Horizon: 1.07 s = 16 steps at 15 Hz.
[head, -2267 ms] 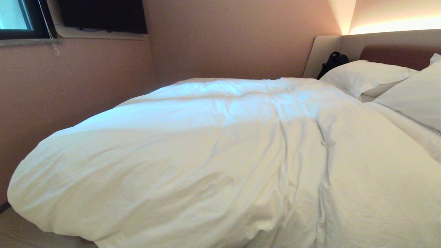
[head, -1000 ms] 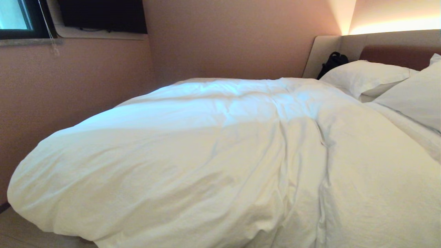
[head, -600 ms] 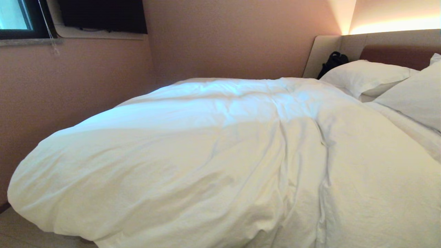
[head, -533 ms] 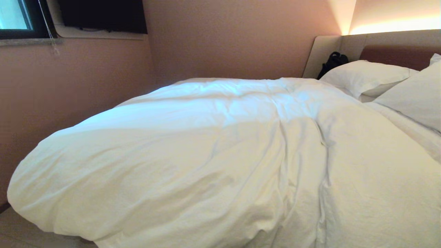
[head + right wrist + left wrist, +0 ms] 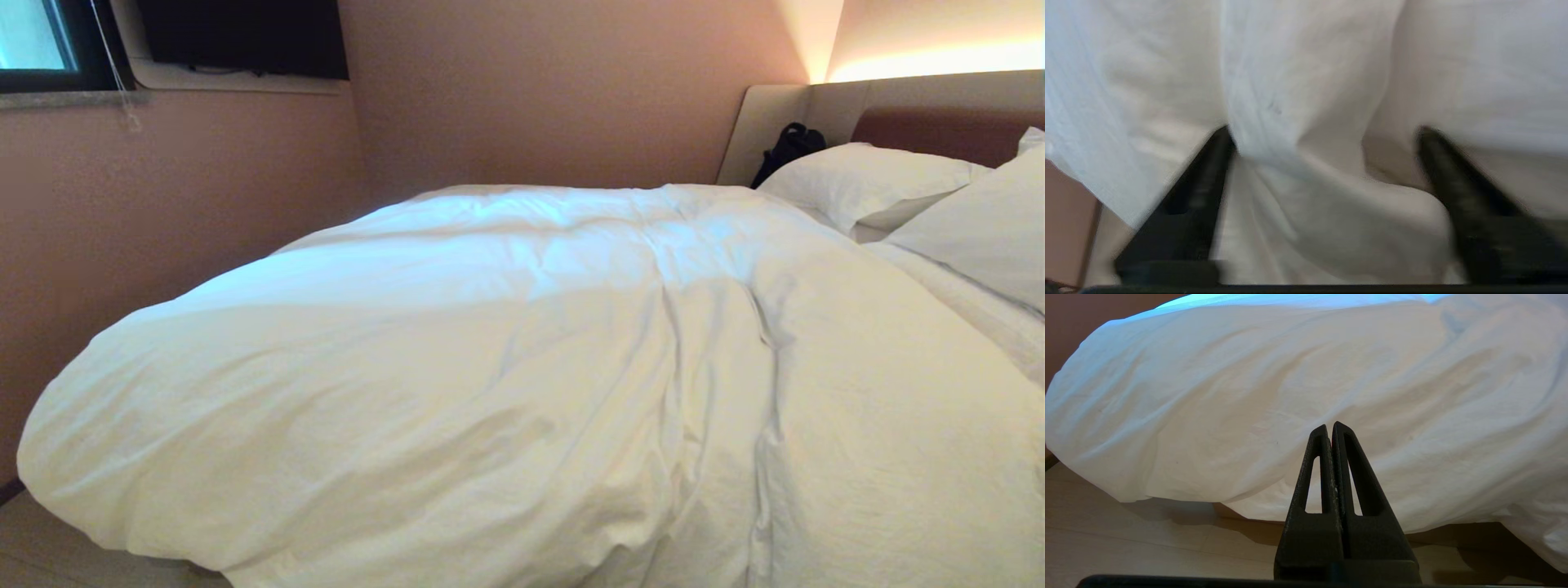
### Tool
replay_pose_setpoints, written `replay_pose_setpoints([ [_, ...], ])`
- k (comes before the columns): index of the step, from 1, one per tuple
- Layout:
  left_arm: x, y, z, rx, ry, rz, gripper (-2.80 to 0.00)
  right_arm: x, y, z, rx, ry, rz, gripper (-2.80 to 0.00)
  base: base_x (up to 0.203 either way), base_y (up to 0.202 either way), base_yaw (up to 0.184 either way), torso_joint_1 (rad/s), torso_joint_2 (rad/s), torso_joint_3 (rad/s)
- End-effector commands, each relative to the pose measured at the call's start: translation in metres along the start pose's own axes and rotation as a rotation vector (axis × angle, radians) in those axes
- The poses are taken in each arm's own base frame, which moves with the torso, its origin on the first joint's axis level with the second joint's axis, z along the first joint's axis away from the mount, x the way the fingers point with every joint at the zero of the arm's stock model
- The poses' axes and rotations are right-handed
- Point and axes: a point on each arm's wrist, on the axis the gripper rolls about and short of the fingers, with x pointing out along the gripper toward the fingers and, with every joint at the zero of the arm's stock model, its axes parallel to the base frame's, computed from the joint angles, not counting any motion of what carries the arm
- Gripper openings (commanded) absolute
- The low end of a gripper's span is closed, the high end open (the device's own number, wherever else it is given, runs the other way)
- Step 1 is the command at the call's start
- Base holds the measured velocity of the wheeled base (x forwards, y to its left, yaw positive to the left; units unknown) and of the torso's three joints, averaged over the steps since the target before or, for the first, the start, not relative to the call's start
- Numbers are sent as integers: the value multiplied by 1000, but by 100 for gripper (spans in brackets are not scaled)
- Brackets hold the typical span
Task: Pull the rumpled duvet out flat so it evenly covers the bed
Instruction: Flatten the corners of the folded blanket
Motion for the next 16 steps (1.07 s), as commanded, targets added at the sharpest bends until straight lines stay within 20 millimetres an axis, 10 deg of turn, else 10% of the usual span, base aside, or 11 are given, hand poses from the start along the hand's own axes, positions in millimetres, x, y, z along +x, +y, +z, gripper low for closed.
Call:
replay_pose_setpoints([
  [1, 0, 0, 0, 0, 0, 1, -280, 0, 0, -1, -1, -3, 5, -280, 0, 0, 0, 0, 0, 0],
  [7, 0, 0, 0, 0, 0, 1, -280, -6, 13, 1, -4, -5, 3, -280, 0, 0, 0, 0, 0, 0],
  [16, 0, 0, 0, 0, 0, 1, -280, -72, 93, 20, -24, -23, -119, -280, 0, 0, 0, 0, 0, 0],
])
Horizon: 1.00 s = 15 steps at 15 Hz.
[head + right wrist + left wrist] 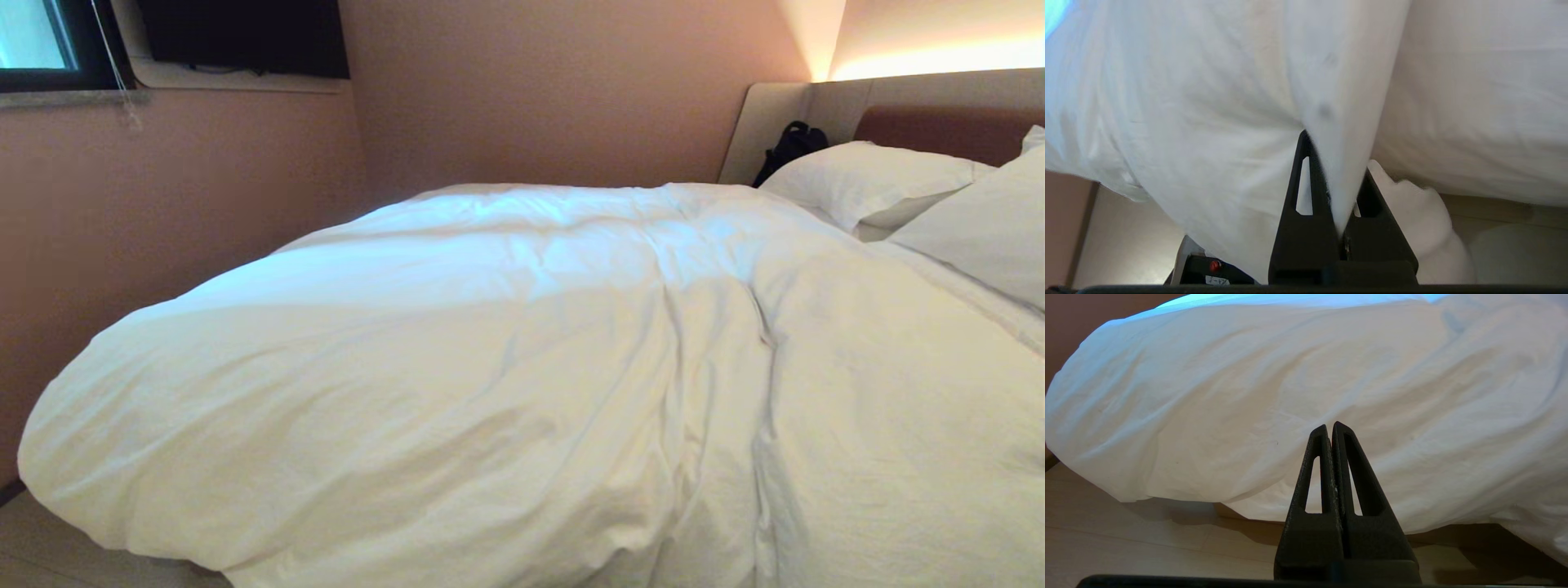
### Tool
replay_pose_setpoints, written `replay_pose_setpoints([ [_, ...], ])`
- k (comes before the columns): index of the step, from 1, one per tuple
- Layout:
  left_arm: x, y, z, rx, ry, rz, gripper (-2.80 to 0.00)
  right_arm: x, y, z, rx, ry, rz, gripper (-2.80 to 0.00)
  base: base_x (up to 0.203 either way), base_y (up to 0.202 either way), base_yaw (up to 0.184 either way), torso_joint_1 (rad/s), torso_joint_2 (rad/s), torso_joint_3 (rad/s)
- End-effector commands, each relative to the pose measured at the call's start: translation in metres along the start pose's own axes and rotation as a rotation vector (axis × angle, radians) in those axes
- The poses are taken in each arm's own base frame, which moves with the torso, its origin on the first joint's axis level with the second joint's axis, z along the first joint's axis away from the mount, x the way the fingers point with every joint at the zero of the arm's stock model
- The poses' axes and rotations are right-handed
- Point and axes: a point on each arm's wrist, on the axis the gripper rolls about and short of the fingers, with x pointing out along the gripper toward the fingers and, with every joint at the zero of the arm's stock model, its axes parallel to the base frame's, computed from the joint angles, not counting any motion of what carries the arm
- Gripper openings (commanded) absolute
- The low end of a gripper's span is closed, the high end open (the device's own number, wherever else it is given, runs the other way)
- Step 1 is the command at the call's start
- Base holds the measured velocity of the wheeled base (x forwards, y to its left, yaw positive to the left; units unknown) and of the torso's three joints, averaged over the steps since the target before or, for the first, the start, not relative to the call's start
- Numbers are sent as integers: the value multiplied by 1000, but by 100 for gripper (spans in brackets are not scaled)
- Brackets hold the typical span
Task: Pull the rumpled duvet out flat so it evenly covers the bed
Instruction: Flatten the corners of the folded blanket
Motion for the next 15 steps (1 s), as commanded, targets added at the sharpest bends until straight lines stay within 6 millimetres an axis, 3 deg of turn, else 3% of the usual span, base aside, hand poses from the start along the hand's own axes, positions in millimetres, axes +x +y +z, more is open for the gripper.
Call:
replay_pose_setpoints([
  [1, 0, 0, 0, 0, 0, 1, -280, -27, 21, 1, 10, 39, -110, -280, 0, 0, 0, 0, 0, 0],
  [5, 0, 0, 0, 0, 0, 1, -280, -48, 7, 2, 35, 52, -238, -280, 0, 0, 0, 0, 0, 0],
  [8, 0, 0, 0, 0, 0, 1, -280, -61, -16, 4, 82, 61, -324, -280, 0, 0, 0, 0, 0, 0],
  [15, 0, 0, 0, 0, 0, 1, -280, -68, -67, 11, 200, 55, -407, -280, 0, 0, 0, 0, 0, 0],
])
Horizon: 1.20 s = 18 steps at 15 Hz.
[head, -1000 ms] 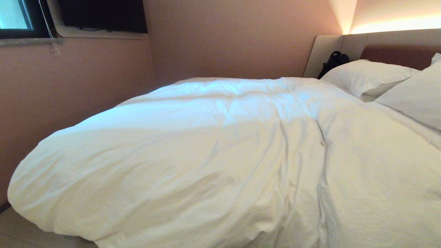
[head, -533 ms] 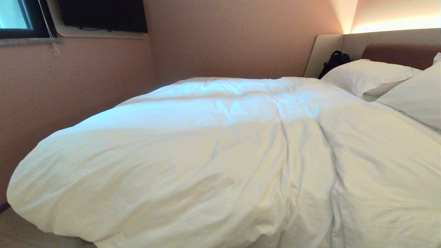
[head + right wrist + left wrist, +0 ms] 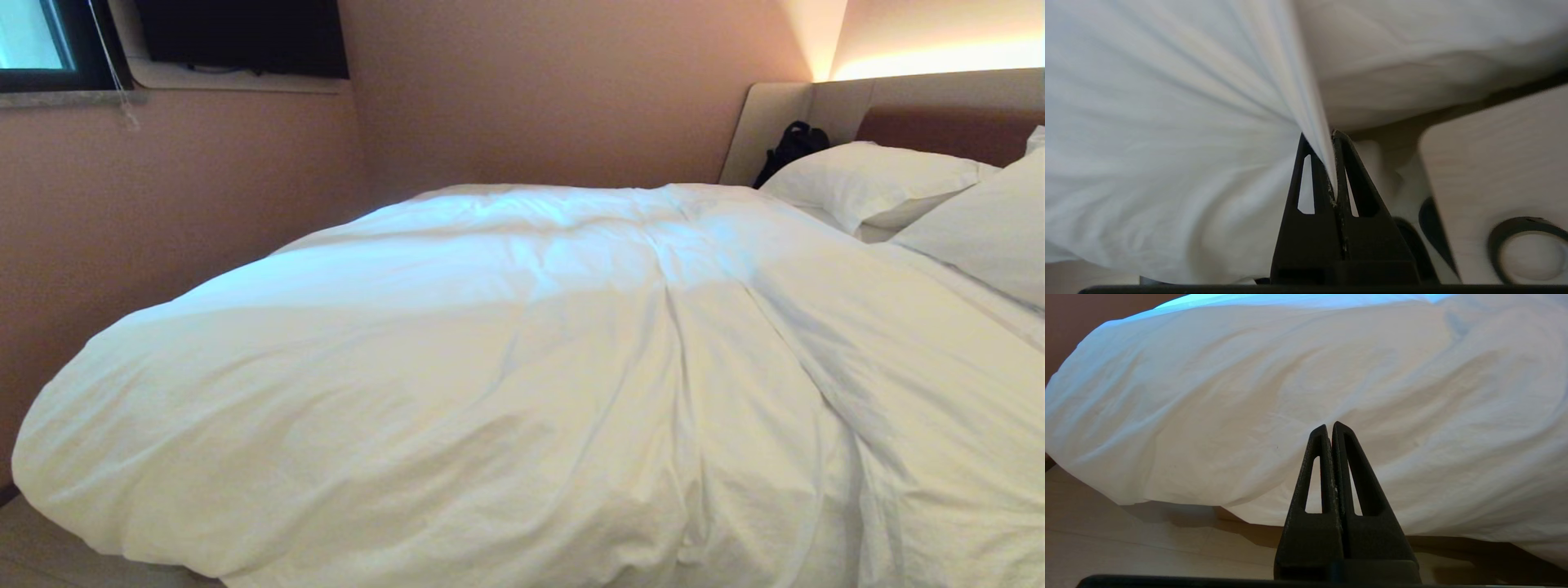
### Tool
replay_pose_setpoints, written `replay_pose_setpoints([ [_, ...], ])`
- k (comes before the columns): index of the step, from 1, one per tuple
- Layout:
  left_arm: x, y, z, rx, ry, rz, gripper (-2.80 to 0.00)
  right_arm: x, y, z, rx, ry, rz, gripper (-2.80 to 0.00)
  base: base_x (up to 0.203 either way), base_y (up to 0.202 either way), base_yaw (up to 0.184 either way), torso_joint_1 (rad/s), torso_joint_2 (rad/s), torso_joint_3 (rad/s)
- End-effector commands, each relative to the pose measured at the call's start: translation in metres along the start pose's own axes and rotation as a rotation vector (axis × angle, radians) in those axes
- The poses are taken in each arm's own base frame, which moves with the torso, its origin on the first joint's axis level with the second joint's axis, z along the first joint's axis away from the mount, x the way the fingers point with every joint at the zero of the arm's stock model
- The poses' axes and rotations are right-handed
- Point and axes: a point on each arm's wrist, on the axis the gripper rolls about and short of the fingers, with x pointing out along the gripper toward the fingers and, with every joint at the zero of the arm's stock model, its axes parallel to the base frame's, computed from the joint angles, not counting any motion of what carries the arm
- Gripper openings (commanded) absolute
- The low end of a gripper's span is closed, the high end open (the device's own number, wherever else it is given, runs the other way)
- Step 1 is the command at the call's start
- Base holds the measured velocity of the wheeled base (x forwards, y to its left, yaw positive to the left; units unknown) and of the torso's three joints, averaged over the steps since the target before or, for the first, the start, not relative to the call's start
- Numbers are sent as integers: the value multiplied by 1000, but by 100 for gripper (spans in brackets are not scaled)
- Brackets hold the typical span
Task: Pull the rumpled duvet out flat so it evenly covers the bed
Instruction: Flatten the corners of the folded blanket
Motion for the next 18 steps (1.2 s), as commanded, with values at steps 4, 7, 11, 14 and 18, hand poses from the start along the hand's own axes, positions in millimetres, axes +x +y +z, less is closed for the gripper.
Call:
replay_pose_setpoints([
  [4, 0, 0, 0, 0, 0, 0, -280, 21, -31, 5, 88, 33, -28, -280, 0, 0, 0, 0, 0, 0],
  [7, 0, 0, 0, 0, 0, 0, -280, 23, -32, 5, 89, 33, -28, -280, 0, 0, 0, 0, 0, 0],
  [11, 0, 0, 0, 0, 0, 0, -280, 25, -26, -4, 102, 60, -7, -280, 0, 0, 0, 0, 0, 0],
  [14, 0, 0, 0, 0, 0, 0, -280, 27, -12, -6, 93, 75, 18, -280, 0, 0, 0, 0, 0, 0],
  [18, 0, 0, 0, 0, 0, 0, -280, 16, 10, -7, 62, 73, 24, 0, 0, 0, 0, 0, 0, 0],
])
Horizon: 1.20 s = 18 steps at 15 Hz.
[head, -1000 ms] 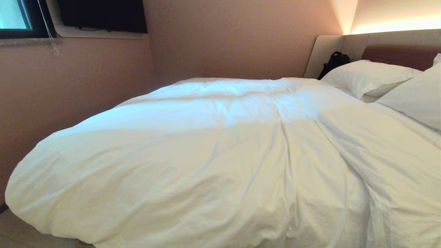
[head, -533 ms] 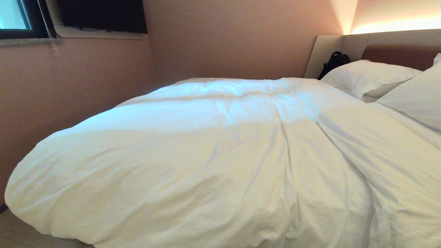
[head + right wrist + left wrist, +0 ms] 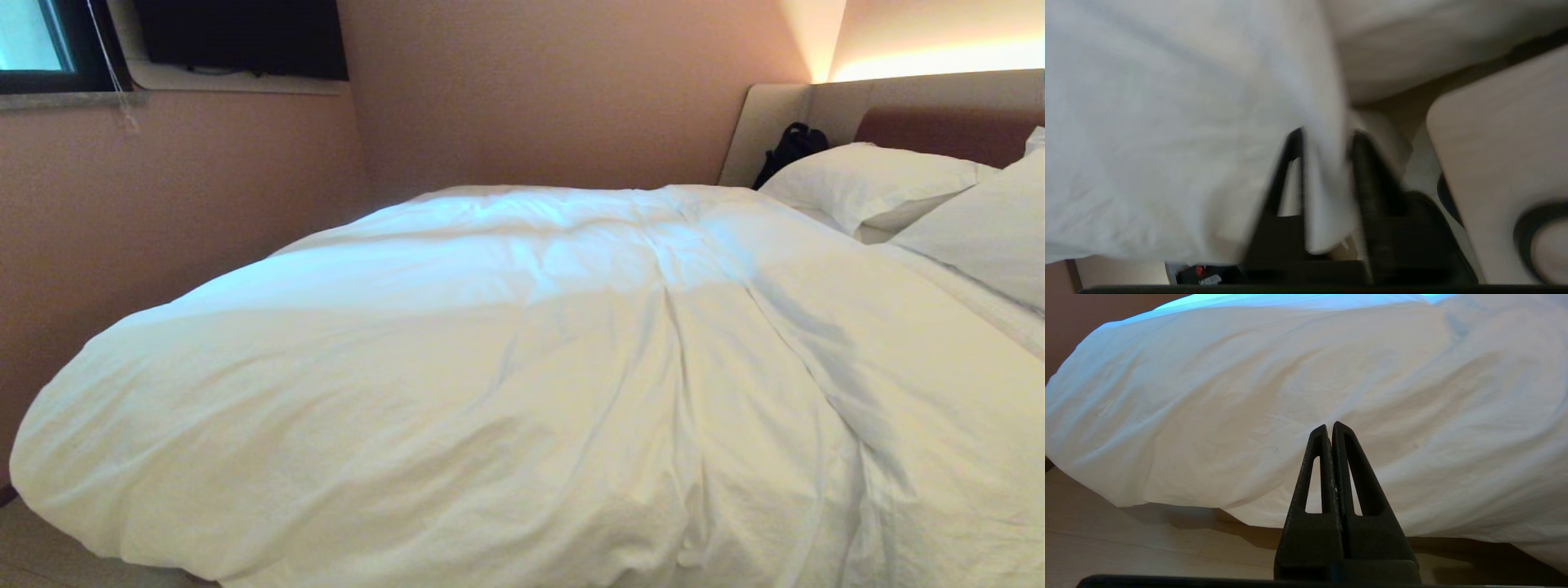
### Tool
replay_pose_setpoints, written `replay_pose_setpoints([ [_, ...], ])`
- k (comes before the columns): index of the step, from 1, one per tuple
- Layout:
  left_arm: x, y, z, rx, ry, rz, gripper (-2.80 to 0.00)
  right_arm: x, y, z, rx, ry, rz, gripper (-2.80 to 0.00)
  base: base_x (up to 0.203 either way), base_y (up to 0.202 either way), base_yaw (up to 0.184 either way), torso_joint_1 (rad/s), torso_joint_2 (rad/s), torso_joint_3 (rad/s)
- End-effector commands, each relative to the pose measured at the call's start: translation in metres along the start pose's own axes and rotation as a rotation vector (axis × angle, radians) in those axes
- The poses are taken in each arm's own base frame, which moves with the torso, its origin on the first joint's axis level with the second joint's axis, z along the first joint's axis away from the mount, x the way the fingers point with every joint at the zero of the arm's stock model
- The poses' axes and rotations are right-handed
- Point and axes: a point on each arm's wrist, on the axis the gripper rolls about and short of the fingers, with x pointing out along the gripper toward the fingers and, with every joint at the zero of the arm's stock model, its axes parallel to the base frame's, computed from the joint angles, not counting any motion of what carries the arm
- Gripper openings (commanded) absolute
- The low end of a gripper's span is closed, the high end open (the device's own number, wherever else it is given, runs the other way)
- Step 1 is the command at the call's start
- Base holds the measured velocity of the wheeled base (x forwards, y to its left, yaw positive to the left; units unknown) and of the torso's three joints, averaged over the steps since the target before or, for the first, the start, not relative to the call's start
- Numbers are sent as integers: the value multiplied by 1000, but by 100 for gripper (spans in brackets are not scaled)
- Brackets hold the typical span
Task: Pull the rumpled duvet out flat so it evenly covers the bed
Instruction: Flatten the corners of the folded blanket
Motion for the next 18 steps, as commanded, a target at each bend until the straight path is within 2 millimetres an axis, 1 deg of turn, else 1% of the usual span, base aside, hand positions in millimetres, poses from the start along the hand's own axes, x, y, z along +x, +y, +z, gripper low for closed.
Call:
replay_pose_setpoints([
  [1, 0, 0, 0, 0, 0, 1, -280, -14, 20, -4, -35, -13, 3, 0, 0, 0, 0, 0, 0, 0],
  [4, 0, 0, 0, 0, 0, 1, -280, -42, 53, -14, -77, -10, 6, 0, 0, 0, 0, 0, 0, 0],
  [7, 0, 0, 0, 0, 0, 1, -280, -80, 95, -25, -114, -47, 7, 0, 0, 0, 0, 0, 0, 0],
  [9, 0, 0, 0, 0, 0, 1, -280, -105, 126, -37, -140, -90, 10, 0, 0, 0, 0, 0, 0, 0],
  [12, 0, 0, 0, 0, 0, 1, -280, -132, 169, -62, -170, -142, 33, 0, 0, 0, 0, 0, 0, 0],
  [13, 0, 0, 0, 0, 0, 1, -280, -137, 180, -71, -182, -156, 45, -280, 0, 0, 0, 0, 0, 0],
  [16, 0, 0, 0, 0, 0, 1, -280, -141, 212, -101, -263, -173, 80, -280, 0, 0, 0, 0, 0, 0],
  [18, 0, 0, 0, 0, 0, 1, -280, -139, 233, -113, -315, -140, 147, -280, 0, 0, 0, 0, 0, 0],
])
